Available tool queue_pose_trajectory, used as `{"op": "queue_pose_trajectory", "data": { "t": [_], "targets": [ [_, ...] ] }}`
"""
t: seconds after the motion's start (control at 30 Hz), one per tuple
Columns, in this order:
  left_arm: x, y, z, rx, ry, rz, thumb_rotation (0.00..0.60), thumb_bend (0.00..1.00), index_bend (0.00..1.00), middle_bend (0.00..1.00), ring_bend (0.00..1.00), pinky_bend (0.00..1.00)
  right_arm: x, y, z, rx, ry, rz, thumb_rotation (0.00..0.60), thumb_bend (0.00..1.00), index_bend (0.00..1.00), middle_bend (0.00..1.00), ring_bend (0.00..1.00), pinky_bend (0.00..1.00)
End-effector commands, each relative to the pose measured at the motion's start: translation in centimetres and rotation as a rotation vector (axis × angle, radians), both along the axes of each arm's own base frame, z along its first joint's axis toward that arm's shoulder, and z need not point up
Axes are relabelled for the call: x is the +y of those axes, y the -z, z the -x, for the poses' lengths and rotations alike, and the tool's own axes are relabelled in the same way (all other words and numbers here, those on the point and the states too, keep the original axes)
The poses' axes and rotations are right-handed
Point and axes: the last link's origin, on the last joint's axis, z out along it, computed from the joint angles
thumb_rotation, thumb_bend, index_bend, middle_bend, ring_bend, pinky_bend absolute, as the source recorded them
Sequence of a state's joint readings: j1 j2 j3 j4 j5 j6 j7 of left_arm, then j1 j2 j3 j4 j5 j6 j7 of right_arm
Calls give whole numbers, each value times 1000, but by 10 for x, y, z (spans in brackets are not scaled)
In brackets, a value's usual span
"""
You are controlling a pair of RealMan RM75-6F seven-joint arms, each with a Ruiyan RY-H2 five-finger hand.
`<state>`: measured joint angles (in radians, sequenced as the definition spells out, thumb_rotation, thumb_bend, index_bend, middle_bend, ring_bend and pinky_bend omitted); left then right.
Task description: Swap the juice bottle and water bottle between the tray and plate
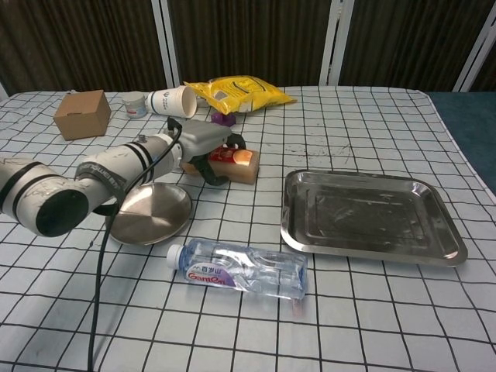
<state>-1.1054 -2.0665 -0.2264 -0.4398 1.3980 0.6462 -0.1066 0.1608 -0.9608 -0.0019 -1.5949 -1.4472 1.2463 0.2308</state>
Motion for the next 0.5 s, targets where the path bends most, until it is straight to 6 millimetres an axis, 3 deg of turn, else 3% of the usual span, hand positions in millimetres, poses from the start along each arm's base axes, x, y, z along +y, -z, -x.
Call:
{"op": "queue_pose_trajectory", "data": {
  "t": [0.03,0.33,0.5],
  "targets": [
    [1,-6,1,-26,30,-37,600,529,797,842,611,362,-1,-1,0,1,-1,4,600,239,0,0,0,104],
    [-4,-45,16,-49,120,-142,600,567,805,839,617,364,0,7,-5,-1,-11,-34,600,239,0,0,0,104],
    [-43,-72,32,-42,156,-156,600,568,805,840,617,365,3,13,-12,-2,-38,-54,600,239,0,0,0,104]
  ]
}}
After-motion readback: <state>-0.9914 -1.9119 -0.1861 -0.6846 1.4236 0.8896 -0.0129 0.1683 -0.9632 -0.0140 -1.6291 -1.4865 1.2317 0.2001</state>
